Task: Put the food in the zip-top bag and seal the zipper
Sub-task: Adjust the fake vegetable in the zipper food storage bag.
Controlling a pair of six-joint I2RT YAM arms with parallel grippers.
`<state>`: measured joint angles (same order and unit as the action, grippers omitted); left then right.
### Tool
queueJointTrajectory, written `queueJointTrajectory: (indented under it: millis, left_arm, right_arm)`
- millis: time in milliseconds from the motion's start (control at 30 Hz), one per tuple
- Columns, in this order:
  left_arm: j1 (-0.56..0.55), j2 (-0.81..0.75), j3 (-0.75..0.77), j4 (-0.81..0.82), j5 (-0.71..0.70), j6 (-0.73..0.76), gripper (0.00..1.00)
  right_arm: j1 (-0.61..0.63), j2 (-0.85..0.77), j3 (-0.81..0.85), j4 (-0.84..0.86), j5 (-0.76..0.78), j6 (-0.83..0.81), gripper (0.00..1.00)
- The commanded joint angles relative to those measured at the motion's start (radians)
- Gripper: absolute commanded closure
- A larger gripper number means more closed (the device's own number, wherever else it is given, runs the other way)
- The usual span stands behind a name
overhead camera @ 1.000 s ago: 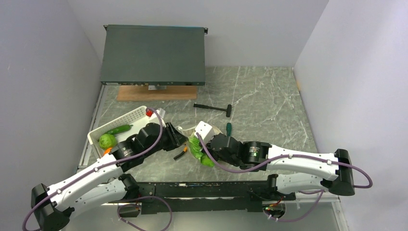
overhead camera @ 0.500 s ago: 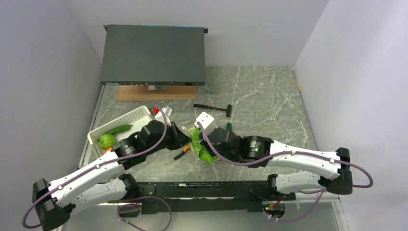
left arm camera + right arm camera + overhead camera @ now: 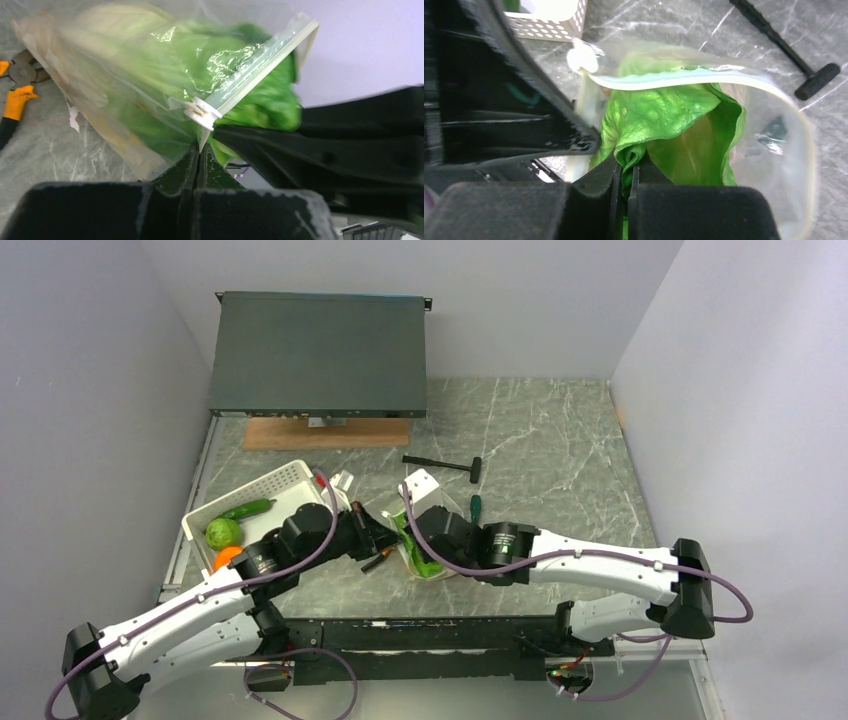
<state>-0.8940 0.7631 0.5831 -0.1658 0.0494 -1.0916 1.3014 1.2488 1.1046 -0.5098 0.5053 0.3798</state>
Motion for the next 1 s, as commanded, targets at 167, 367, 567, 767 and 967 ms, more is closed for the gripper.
queueJointTrajectory:
  millis: [167, 367, 567, 767, 967]
  left_arm:
    - [-0.011, -0.1, -0.036, 0.148, 0.051, -0.079, 1.0]
    - [-0.01, -0.151, -0.053, 0.093, 0.0, -0.091, 1.0]
    - [-0.01, -0.165, -0.061, 0.076, -0.039, -0.093, 1.0]
    - [-0.011, -0.133, -0.008, 0.02, -0.046, -0.055, 1.0]
    - [-0.011, -0.103, 0.026, 0.005, -0.08, -0.036, 1.0]
  right_arm:
    - [-0.055, 0.009, -0.221, 0.399, 0.096, -0.026, 1.0]
    - [-0.085, 0.005, -0.151, 0.266, 0.022, -0.067, 0.78]
    - [-0.082, -0.118, -0.037, 0.054, -0.2, -0.055, 0.33]
    - [-0.083, -0.245, 0.05, -0.089, -0.266, -0.065, 0.23]
    - [-0.128, -0.33, -0.019, -0.154, -0.06, -0.032, 0.23]
